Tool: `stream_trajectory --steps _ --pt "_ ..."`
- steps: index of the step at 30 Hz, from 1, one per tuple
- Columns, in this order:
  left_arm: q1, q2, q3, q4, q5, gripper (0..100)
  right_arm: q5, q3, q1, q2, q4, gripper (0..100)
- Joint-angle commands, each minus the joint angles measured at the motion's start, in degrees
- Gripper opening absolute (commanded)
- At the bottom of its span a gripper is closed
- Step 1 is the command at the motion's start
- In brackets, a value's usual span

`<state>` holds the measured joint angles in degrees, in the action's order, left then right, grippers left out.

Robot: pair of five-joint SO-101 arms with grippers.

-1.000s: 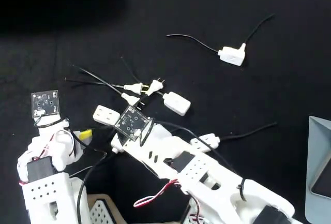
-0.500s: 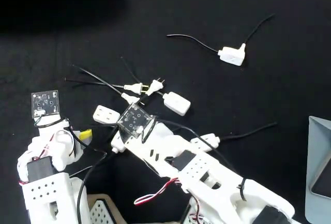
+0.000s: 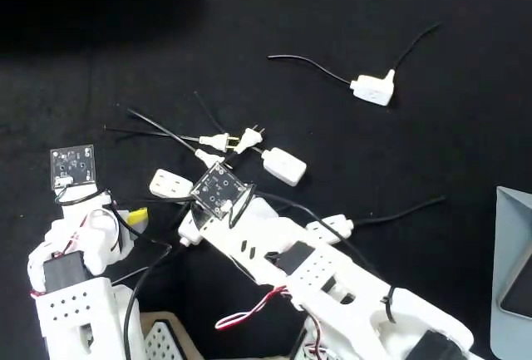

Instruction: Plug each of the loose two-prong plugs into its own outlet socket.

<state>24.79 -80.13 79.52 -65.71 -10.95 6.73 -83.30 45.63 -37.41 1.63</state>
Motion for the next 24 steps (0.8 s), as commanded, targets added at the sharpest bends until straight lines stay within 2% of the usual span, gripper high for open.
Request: stream_trajectory --steps 1,10,19,24 --pt "0.3 0.3 -0.7 0.9 0.2 33 -0.5 4.1 1.1 0.2 0.7 1.1" --pt "0.3 0.3 -0.7 0.9 0.2 33 -0.5 5.1 1.8 0.7 0.6 1.1" --pt "0.3 0.3 -0.6 0.9 0.2 33 0.1 8.8 -0.3 14.6 6.5 1.1" --pt "0.3 -0.1 0.1 1.1 0.1 33 0.1 6.3 -0.7 11.7 7.0 1.1"
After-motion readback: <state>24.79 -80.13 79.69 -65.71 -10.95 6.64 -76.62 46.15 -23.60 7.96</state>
